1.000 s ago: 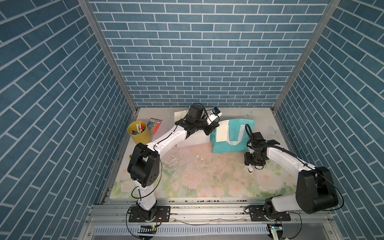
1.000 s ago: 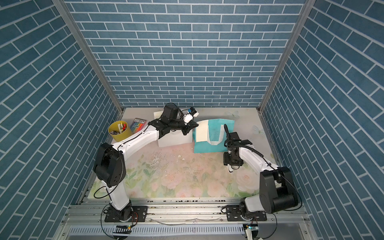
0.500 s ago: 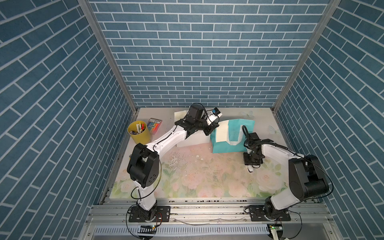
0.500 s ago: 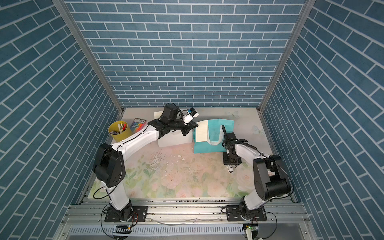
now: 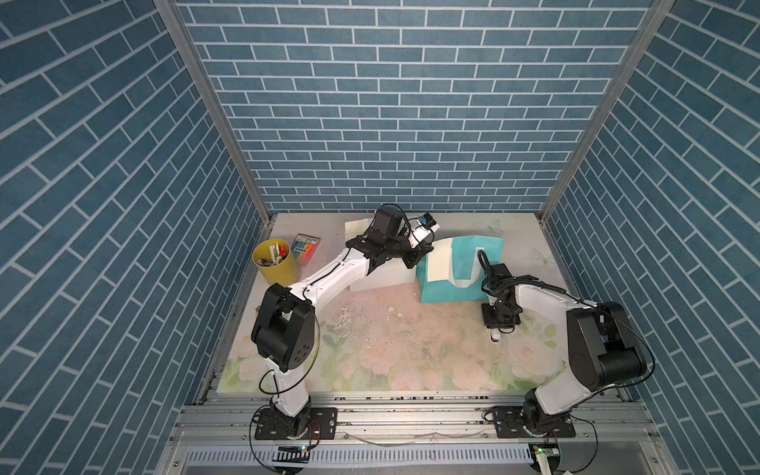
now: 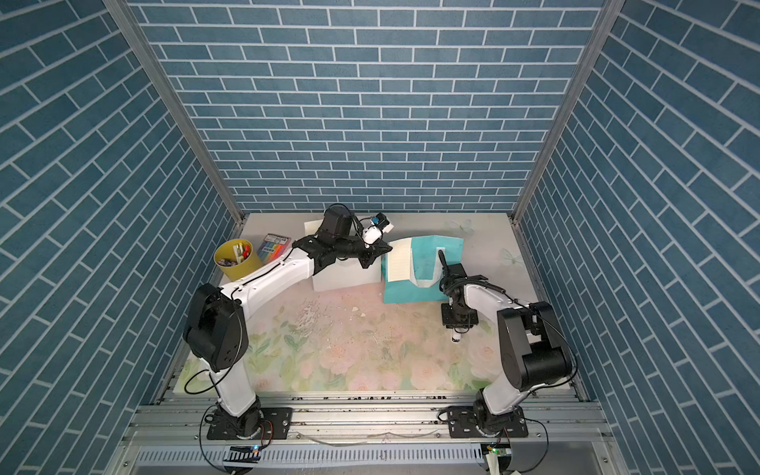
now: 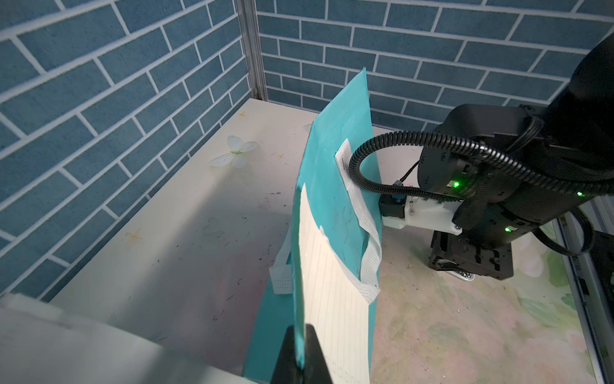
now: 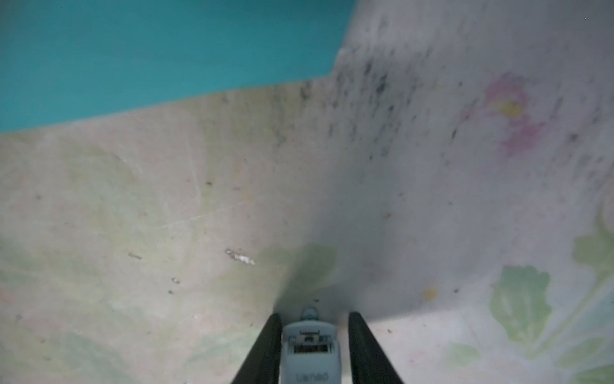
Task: Staple the receipts to the bags
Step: Pick up the stapler from the center of the board.
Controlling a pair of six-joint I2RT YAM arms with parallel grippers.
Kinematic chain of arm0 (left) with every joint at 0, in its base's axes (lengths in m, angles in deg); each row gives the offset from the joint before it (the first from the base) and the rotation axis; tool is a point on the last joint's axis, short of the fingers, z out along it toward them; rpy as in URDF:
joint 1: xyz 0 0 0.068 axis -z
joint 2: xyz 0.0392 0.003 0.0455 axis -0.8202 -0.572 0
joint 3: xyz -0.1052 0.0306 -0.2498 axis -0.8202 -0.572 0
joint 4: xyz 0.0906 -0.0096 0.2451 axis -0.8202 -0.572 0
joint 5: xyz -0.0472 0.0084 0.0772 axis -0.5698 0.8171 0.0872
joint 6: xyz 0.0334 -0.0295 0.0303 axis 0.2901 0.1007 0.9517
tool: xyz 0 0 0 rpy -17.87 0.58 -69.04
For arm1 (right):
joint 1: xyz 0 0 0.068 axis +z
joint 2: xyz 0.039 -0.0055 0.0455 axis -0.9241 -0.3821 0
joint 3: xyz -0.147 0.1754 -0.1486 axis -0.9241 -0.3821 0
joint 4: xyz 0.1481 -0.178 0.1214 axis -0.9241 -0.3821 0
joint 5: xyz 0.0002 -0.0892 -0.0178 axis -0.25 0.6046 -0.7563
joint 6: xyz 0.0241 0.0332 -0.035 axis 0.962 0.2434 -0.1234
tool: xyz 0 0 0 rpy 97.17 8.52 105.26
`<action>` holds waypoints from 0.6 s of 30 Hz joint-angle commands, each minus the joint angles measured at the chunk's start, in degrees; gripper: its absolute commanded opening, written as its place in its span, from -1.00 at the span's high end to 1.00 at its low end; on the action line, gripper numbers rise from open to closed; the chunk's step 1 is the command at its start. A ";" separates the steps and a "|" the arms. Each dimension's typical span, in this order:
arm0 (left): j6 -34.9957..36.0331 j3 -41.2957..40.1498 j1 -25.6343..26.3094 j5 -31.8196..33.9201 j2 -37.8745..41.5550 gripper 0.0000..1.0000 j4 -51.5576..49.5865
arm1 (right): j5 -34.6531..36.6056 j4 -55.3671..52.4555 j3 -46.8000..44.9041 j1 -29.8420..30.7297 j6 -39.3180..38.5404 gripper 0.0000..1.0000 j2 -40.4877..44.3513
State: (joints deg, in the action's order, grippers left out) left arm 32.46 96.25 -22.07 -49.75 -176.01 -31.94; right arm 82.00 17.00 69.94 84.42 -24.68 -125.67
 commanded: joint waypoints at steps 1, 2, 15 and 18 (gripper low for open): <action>0.81 -0.45 -0.05 1.00 1.50 1.00 -2.64 | -0.04 -0.78 0.10 0.34 0.91 0.20 -0.46; 0.76 -0.32 -0.05 1.04 1.50 1.00 -2.63 | 0.22 -0.94 0.10 0.32 1.17 0.18 -0.53; 1.01 -0.92 0.29 3.80 2.44 1.00 -1.52 | 0.99 4.19 -0.20 2.06 -1.41 1.00 14.46; 1.21 -2.40 0.76 7.18 3.52 1.00 1.05 | -0.54 10.11 0.52 2.69 -2.51 1.00 22.98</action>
State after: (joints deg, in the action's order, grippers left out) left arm 32.77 95.31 -21.61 -46.58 -174.98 -31.50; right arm 81.93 21.00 69.52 86.39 -25.69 -108.84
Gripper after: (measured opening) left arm 0.056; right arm 0.240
